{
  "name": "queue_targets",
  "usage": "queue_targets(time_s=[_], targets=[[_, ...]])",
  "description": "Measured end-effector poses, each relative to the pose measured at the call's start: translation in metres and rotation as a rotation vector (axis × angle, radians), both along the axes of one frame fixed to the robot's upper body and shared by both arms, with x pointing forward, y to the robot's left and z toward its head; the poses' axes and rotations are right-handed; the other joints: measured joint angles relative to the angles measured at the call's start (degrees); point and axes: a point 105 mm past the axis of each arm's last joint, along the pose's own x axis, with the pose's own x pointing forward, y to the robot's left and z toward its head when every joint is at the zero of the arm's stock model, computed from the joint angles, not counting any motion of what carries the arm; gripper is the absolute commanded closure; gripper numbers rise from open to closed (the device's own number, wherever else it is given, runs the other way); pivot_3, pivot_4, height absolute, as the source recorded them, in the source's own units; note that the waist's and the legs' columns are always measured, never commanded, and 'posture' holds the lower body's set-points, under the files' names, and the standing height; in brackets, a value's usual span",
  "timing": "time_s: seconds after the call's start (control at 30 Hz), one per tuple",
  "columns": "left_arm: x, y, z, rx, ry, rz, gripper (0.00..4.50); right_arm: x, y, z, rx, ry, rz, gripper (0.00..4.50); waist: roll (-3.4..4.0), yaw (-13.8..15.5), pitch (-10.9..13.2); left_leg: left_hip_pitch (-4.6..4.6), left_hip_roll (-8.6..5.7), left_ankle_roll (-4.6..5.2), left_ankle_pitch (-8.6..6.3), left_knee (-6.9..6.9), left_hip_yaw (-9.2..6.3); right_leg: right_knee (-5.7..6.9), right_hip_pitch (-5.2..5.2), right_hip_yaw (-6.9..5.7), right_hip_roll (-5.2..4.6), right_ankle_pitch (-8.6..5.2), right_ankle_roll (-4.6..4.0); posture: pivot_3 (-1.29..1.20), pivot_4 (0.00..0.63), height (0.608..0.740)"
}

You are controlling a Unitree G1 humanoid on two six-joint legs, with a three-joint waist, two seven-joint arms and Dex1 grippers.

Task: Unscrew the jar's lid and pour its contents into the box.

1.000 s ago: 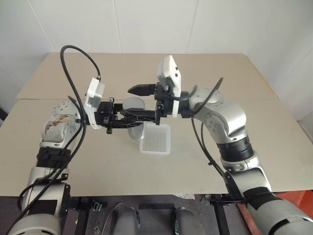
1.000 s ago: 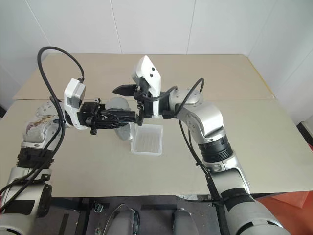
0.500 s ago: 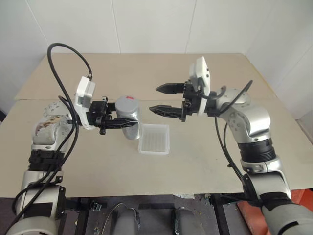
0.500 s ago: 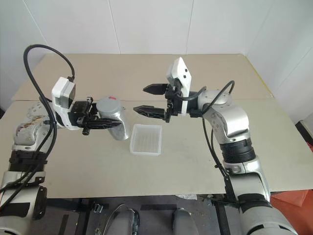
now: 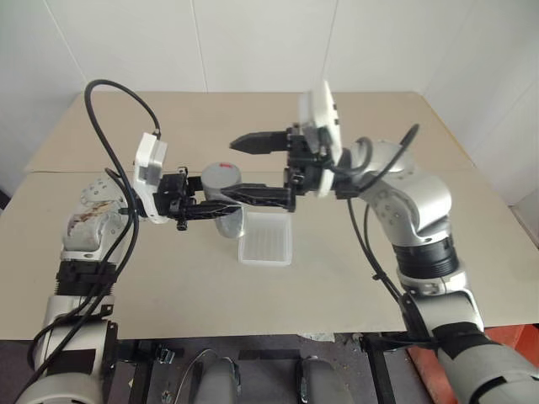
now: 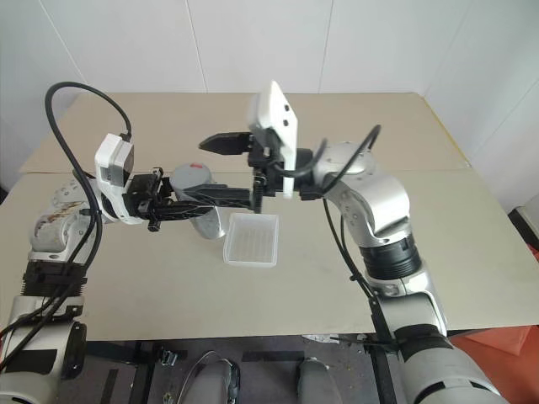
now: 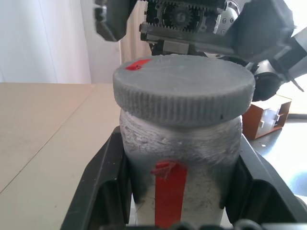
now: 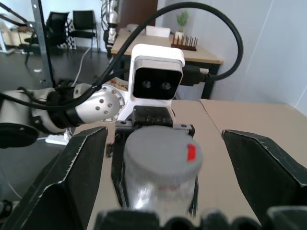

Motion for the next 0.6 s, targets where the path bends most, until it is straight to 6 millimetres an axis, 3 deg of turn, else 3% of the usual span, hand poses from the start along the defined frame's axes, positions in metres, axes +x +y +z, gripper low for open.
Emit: queue_targets(time_s=[0.37,0.6], targets=[[0.000,0.000,0.000,-0.001,0.000,0.002,2.47,0.011,0.028,-0.007,-0.035,0.032,-0.027,0.06,0.00,0.07,0.00,0.00,0.00,0.00,0.00,-0.01,0.00,0.01,-0.01,-0.01,0.01,0.00,0.00,0.00,0.150,0.740],[0.001,0.002,-0.001,0.005,0.003,0.015,2.47,0.014,0.026,-0.009,-0.043,0.037,-0.036,0.06,0.00,0.09,0.00,0.00,0.00,0.00,0.00,0.00,0.00,0.00,0.00,-0.01,-0.01,0.00,0.00,0.00,0.150,0.740]])
